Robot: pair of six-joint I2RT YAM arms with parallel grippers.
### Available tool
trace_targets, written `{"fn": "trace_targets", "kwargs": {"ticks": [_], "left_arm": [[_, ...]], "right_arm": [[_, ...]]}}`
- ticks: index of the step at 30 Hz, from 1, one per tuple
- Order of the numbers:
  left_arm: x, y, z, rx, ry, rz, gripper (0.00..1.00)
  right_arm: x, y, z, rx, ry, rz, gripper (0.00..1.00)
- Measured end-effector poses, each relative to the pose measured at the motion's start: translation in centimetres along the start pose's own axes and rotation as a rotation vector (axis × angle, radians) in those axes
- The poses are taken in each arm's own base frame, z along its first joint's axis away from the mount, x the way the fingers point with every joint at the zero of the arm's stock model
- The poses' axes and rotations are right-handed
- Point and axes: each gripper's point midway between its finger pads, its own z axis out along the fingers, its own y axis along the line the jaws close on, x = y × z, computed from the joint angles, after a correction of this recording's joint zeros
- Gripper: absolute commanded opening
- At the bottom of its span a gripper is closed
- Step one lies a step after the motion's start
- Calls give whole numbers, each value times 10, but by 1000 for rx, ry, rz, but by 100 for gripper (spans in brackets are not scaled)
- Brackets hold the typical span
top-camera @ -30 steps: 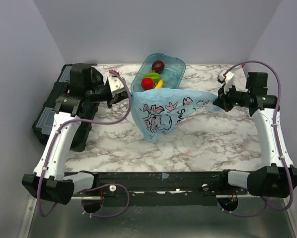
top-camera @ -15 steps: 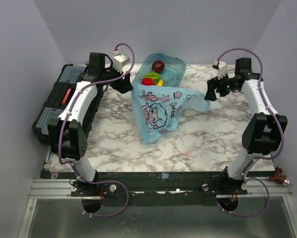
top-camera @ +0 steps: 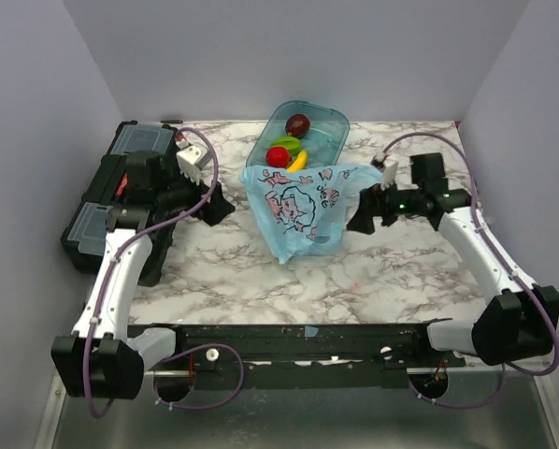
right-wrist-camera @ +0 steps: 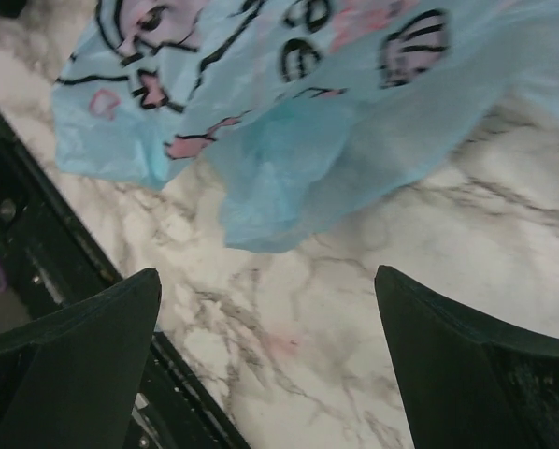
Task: Place the fake fruits into the plastic bag and tie a complex knot
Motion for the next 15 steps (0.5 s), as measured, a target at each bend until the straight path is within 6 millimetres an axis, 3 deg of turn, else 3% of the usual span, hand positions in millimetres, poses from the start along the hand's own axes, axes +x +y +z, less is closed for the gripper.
{"fn": "trace_targets", "kwargs": {"ticks": [4,10,12,15], "left_arm": [[45,-47,-1,132,36,10,99],[129,-130,0,342,98,304,99],[143,-137,3,355,101,395,98],[148,-142,15,336,93,505,98]], "right_arm": [[28,39,40,-111,91,11,100],[43,43,83,-120,123,34,97],[47,43,93,-120,132,43,89],[50,38,104,-107,134,50,68]]}}
